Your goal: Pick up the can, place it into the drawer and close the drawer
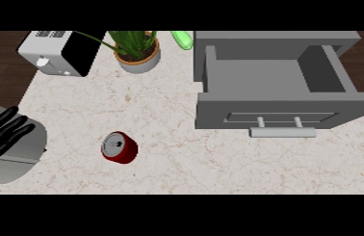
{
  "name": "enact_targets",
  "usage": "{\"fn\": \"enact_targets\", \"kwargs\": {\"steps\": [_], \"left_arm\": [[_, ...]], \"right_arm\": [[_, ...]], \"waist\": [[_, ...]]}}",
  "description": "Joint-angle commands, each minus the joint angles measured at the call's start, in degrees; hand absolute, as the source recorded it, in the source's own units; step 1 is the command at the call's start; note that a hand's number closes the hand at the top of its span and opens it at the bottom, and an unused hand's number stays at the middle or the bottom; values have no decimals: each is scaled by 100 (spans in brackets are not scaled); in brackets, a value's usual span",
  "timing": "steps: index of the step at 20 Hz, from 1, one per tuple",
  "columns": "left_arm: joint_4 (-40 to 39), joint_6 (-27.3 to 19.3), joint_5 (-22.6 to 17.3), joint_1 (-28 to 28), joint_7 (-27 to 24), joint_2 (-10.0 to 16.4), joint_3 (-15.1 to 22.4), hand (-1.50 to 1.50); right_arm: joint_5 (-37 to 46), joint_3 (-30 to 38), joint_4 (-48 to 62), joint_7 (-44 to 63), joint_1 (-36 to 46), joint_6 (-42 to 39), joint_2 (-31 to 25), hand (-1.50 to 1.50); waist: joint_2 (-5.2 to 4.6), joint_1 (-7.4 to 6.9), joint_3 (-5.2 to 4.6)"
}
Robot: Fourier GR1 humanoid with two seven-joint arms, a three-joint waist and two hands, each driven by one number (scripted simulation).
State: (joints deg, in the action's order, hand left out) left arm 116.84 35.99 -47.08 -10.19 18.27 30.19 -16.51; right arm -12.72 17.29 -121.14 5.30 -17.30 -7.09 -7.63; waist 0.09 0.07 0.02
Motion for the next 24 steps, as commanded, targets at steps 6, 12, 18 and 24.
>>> {"fn": "enact_targets", "kwargs": {"steps": [6, 12, 18, 24], "left_arm": [[-351, -665, -1098, 473, 990, 200, 77, -150], [-458, -755, -1262, 576, 1357, -38, 159, -150], [-591, -814, -143, 695, 1283, -806, 834, -150], [-1321, -743, 956, 1109, 813, -1377, 1110, -150]], "right_arm": [[-712, 809, 88, -260, -427, -749, -275, -150], [-653, 797, -121, -408, -771, -992, 181, -150], [-920, 1199, 115, -331, -725, -1395, -31, -150], [-765, 1185, -347, -117, -817, -1363, 259, -150]], "waist": [[-4, 50, 2], [-2, 31, 0], [-6, 36, -1], [-11, 51, -4]]}}
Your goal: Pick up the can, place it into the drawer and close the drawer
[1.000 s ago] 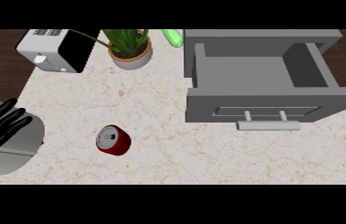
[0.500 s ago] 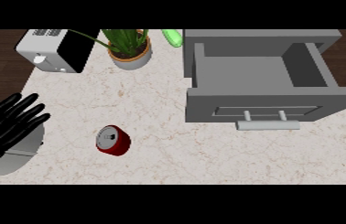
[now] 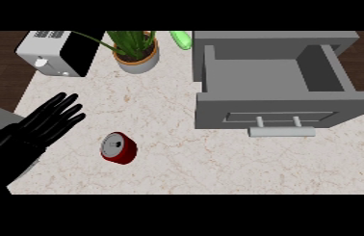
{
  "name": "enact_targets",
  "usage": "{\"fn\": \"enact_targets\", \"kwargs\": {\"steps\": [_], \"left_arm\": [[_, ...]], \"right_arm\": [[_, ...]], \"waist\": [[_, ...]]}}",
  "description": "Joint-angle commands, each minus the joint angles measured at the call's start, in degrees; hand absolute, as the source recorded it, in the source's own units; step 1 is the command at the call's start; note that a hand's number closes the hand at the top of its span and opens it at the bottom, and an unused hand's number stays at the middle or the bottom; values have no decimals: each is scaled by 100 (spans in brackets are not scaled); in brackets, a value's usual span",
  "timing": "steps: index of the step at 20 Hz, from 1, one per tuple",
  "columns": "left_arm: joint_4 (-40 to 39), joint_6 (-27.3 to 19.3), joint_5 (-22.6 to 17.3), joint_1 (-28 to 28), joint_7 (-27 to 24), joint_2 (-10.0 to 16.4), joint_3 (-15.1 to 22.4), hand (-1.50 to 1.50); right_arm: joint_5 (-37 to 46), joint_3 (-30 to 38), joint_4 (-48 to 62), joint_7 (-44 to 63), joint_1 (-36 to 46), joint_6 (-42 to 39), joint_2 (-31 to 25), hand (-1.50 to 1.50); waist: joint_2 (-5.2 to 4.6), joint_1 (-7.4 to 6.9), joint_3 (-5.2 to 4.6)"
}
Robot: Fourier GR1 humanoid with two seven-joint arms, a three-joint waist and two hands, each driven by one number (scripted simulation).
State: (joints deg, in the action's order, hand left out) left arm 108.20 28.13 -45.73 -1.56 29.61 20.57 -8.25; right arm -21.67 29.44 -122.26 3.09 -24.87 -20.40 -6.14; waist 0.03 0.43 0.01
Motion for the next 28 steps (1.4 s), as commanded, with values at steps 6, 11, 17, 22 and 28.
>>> {"fn": "enact_targets", "kwargs": {"steps": [6, 11, 17, 22, 28], "left_arm": [[-677, 372, 1639, -171, -886, -747, 462, -150], [-1004, 142, 2032, 79, -1031, -1018, 528, -150], [-2415, 730, 2933, 49, -2500, -979, 155, -150], [-2948, 538, 3094, 556, -2721, -939, -12, -150], [-4132, 658, 3808, 555, -3970, -819, -117, -150]], "right_arm": [[61, 173, 159, -245, -89, -458, 299, -150], [-350, 475, -267, 635, 238, -214, -57, -150], [-346, 701, -43, 431, 241, -427, -14, -150], [-371, 949, 370, 145, 278, -832, 38, -150], [-656, 1095, -329, 394, -107, -976, 313, -150]], "waist": [[0, -14, -2], [-2, -18, -3], [-6, -2, -5], [-3, -7, -1], [-3, 9, -4]]}}
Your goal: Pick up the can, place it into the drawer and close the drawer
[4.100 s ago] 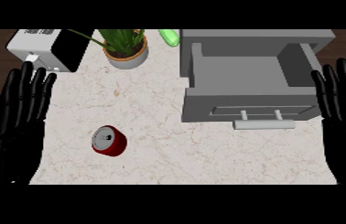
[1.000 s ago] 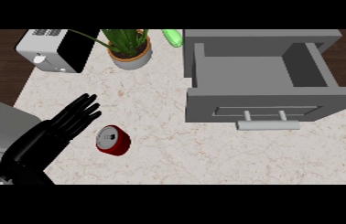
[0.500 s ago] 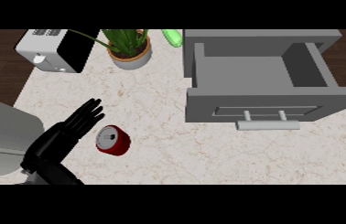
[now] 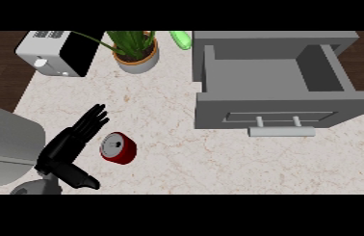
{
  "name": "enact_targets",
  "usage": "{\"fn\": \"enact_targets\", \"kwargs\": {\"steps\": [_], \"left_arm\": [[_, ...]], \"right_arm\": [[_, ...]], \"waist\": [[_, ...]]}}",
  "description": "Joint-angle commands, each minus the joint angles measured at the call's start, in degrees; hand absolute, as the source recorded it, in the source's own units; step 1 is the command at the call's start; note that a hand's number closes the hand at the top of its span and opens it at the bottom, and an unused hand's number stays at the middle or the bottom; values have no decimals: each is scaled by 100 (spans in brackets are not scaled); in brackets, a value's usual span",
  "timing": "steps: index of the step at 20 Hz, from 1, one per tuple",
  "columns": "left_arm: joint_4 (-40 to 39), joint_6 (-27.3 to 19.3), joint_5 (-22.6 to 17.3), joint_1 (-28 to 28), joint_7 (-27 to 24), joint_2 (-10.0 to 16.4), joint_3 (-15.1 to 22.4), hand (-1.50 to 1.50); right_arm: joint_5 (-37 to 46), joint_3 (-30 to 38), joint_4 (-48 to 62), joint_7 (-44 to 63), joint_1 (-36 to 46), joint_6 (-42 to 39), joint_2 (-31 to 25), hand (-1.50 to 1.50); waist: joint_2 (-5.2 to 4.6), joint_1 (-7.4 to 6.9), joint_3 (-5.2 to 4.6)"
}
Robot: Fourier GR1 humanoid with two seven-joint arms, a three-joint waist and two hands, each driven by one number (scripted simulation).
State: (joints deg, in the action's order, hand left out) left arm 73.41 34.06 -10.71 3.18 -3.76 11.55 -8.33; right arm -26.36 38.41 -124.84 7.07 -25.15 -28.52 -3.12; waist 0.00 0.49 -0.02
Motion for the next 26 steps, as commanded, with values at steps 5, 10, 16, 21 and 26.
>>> {"fn": "enact_targets", "kwargs": {"steps": [5, 10, 16, 21, 26], "left_arm": [[-1522, 199, 532, 425, -1051, 230, -124, -150], [-2355, 68, 763, 882, -1347, 111, -87, -150], [-2852, 149, 937, 846, -1802, 7, 16, -150], [-4211, 164, 1353, 1429, -2707, 91, 42, -150], [-4238, 125, 1108, 1515, -2461, -172, -44, -150]], "right_arm": [[-451, 401, 11, 320, 81, -129, -201, -150], [-28, 166, -114, 354, 156, -90, 218, -150], [-68, 260, -146, 328, 96, -256, 287, -150], [-251, 237, -495, 521, -19, -239, 300, -150], [-300, 646, 348, 404, 435, -430, -173, -150]], "waist": [[0, -8, 0], [-1, -6, 0], [5, -14, 2], [-6, 27, -3], [-4, -2, 1]]}}
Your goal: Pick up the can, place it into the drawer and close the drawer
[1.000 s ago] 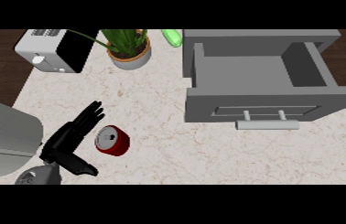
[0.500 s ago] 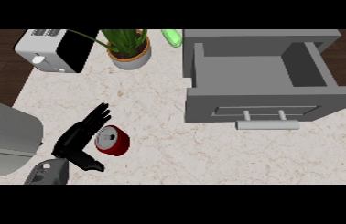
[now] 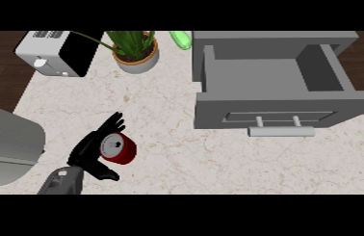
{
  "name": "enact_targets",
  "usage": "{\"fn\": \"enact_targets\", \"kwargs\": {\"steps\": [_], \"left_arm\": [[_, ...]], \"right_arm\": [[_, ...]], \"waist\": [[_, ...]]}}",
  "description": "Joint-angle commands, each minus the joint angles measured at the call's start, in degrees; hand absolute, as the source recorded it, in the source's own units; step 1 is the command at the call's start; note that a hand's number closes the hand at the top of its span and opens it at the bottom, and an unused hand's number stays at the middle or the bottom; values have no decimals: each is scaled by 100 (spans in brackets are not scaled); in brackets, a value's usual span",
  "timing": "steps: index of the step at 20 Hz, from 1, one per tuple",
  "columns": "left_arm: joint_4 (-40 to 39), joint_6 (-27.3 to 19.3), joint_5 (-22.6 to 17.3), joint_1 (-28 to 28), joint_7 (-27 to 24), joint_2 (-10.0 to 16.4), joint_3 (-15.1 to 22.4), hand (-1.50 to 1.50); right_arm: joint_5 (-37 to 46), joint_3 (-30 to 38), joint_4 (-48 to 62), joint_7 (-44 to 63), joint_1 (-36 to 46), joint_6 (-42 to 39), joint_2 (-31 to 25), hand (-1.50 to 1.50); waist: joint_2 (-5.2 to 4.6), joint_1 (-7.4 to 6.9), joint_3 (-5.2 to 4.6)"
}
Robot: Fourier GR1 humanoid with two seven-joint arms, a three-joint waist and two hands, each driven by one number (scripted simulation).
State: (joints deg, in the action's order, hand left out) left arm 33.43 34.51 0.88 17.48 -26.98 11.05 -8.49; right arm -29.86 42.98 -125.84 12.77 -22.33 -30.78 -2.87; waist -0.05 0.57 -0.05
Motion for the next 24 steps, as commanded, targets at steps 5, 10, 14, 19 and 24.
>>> {"fn": "enact_targets", "kwargs": {"steps": [5, 10, 14, 19, 24], "left_arm": [[-49, 541, -422, 263, 514, -215, -65, 150], [531, 720, -626, 286, 859, -440, 64, 150], [932, 1060, -563, -38, 730, -538, 364, 150], [1297, -924, -1183, 124, 816, -951, -668, 150], [1621, -2232, -1592, 395, 777, -1096, -939, 150]], "right_arm": [[-125, 19, -232, 101, -289, -154, 277, -150], [-146, 31, -282, 132, -242, -96, 279, -150], [-68, -208, -274, -92, -437, -29, 282, -150], [-356, 75, -376, 58, -434, 13, 281, -150], [-316, 50, -363, 133, -206, 117, 284, -150]], "waist": [[9, -9, 5], [15, -26, 6], [15, -24, 7], [32, -52, 10], [20, -53, 6]]}}
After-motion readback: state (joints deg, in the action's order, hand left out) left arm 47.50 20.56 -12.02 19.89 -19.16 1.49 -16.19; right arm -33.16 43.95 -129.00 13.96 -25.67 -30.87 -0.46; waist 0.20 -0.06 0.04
